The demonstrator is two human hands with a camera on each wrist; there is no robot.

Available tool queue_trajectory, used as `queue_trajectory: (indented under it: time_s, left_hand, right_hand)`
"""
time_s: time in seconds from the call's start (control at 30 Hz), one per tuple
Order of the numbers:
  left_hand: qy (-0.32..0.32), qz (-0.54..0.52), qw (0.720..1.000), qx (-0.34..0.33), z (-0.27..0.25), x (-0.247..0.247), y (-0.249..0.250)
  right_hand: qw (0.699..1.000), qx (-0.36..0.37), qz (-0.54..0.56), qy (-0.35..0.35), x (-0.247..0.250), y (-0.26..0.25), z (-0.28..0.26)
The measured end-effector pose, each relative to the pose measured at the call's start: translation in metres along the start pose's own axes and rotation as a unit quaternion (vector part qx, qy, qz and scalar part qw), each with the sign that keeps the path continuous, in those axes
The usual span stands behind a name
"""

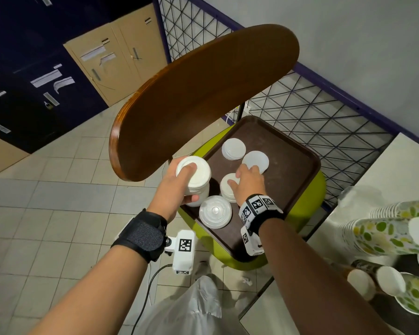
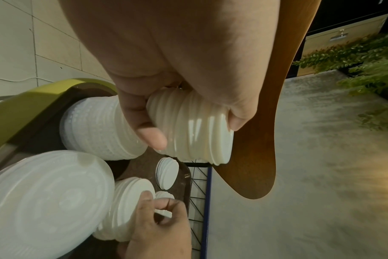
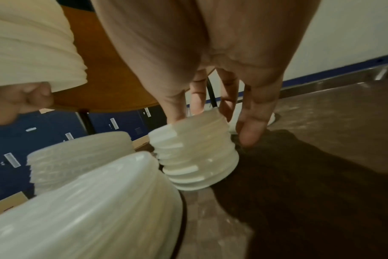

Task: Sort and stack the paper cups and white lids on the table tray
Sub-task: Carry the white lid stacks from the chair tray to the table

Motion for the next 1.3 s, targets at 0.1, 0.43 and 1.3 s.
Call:
queue_trajectory:
  time_s: [0.1, 0.43, 1.3]
  left_hand:
    - [0.001, 0.002, 1.000, 0.002, -0.002, -0.004, 0.000]
    - [0.005, 0.011, 1.000, 0.000, -0.003, -0.012, 0.001]
    - [-0.030, 0.000, 0.999, 0.010, -0.027, -0.039, 0.020]
  right_hand:
    - [0.999, -0.024, 0.031, -0.026, -0.006, 0.012, -0.004]
    - [0.992, -0.066, -0.001, -0.109, -0.013, 0.014, -0.007]
    - [0.893, -0.206, 0.393, -0.077, 0.055, 0.037, -0.018]
Point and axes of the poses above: each hand's wrist, its own z-axis towards the middle knuckle, its own x-axis out of the back of the hand, y = z × x, the point moved 6 cm from there along z, towards the middle knuckle, and after that the axes turned 14 degrees about -z, right-handed, at the moved point
